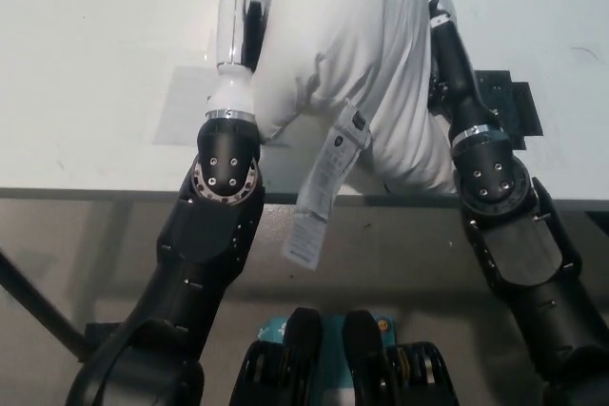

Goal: The robot uses both hands to lift the pillow and then drops it on the table

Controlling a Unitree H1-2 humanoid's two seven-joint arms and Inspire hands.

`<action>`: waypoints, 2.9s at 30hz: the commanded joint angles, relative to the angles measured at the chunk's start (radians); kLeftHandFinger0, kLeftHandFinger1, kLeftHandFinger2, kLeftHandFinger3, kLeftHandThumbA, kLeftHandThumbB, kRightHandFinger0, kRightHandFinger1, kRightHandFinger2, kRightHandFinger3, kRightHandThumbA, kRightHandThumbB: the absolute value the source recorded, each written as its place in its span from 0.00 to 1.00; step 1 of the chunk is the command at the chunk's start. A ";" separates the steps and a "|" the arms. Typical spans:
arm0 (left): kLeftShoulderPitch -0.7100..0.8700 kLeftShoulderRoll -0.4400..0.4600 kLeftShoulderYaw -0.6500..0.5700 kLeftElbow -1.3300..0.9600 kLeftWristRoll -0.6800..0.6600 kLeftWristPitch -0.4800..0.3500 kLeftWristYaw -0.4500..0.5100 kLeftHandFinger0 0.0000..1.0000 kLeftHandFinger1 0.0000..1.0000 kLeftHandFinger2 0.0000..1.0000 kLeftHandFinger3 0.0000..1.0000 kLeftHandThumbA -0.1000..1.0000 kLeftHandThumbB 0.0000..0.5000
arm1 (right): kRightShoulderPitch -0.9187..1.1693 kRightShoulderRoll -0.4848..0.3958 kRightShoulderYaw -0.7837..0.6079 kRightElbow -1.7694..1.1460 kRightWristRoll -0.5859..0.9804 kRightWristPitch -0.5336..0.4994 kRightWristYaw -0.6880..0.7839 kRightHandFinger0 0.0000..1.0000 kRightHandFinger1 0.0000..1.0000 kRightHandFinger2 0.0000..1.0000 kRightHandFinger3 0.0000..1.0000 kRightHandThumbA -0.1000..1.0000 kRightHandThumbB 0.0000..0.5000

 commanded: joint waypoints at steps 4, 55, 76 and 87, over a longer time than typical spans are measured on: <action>-0.062 -0.030 -0.025 0.068 -0.019 0.014 -0.104 1.00 1.00 1.00 1.00 1.00 0.00 | -0.122 0.041 0.025 0.064 0.038 -0.091 0.083 1.00 1.00 1.00 1.00 1.00 0.20; 0.220 0.207 0.067 -0.119 -0.058 -0.018 -0.123 1.00 1.00 1.00 1.00 1.00 0.01 | 0.058 -0.152 -0.105 -0.112 0.147 -0.047 0.132 1.00 1.00 1.00 1.00 1.00 0.32; 0.625 0.148 0.108 -0.604 -0.058 -0.022 -0.137 1.00 1.00 1.00 1.00 1.00 0.09 | 0.431 -0.204 -0.072 -0.641 0.014 -0.019 0.126 1.00 1.00 1.00 1.00 1.00 0.17; 0.836 0.113 0.084 -0.681 -0.100 -0.022 -0.214 1.00 1.00 1.00 1.00 1.00 0.03 | 0.726 -0.234 -0.054 -0.664 -0.013 -0.133 0.134 1.00 1.00 1.00 1.00 1.00 0.13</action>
